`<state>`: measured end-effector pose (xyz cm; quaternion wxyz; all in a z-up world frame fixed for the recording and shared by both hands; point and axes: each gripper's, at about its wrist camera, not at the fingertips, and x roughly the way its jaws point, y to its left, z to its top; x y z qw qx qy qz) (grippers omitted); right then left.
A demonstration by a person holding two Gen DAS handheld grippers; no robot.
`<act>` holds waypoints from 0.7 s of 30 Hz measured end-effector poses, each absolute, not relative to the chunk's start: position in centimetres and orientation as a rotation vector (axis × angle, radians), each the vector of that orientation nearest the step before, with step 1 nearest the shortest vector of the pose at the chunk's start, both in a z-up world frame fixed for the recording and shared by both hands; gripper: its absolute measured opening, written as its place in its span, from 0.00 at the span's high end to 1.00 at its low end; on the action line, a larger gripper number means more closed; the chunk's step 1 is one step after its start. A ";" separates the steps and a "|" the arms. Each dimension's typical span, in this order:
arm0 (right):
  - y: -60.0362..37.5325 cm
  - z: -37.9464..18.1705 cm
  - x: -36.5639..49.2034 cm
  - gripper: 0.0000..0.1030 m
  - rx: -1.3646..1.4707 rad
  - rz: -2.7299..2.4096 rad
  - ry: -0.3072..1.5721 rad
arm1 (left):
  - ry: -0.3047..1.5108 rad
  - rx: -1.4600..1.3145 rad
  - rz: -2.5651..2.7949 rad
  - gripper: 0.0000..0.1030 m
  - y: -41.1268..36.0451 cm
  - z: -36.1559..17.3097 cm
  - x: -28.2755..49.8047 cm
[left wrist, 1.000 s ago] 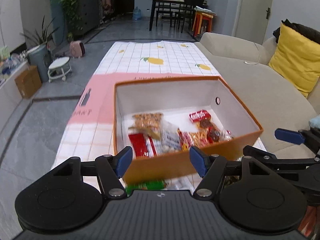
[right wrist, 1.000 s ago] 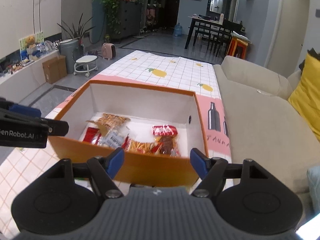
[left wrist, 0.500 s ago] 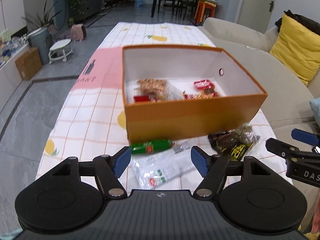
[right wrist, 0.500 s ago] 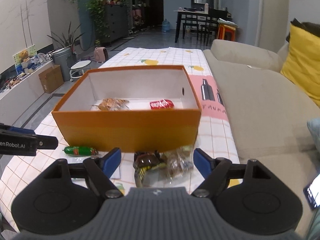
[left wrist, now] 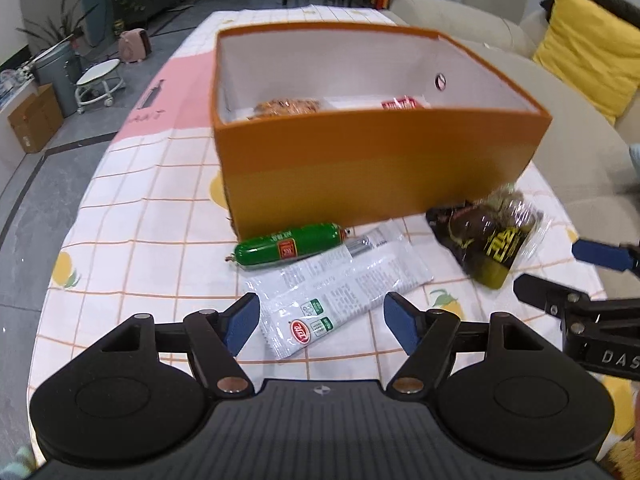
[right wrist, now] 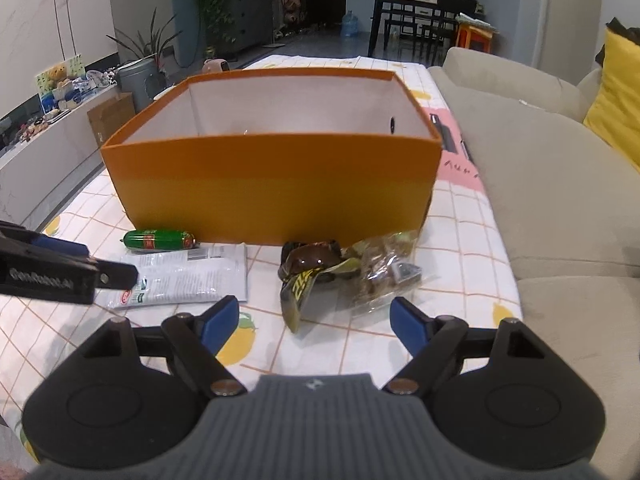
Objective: Organize snacks
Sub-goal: 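Move both tools back toward the remaining snacks beside the box, then grasp the dark chocolate bag with the right gripper while the left grasps the white pack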
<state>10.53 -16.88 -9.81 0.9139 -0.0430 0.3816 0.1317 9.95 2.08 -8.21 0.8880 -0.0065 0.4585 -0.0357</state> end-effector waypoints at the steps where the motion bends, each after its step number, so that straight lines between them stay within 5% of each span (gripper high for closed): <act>1: -16.7 -10.0 10.7 0.25 -0.086 0.273 0.789 | 0.959 0.001 -0.079 0.18 1.9 -8.5 10.3; 13: -14.9 -12.7 13.3 0.59 -0.082 0.303 0.856 | 0.999 -0.005 -0.119 0.15 2.6 -11.0 12.6; 21: -14.5 -14.0 14.0 0.98 -0.083 0.324 0.889 | 1.032 -0.114 -0.163 0.15 3.3 -11.3 12.8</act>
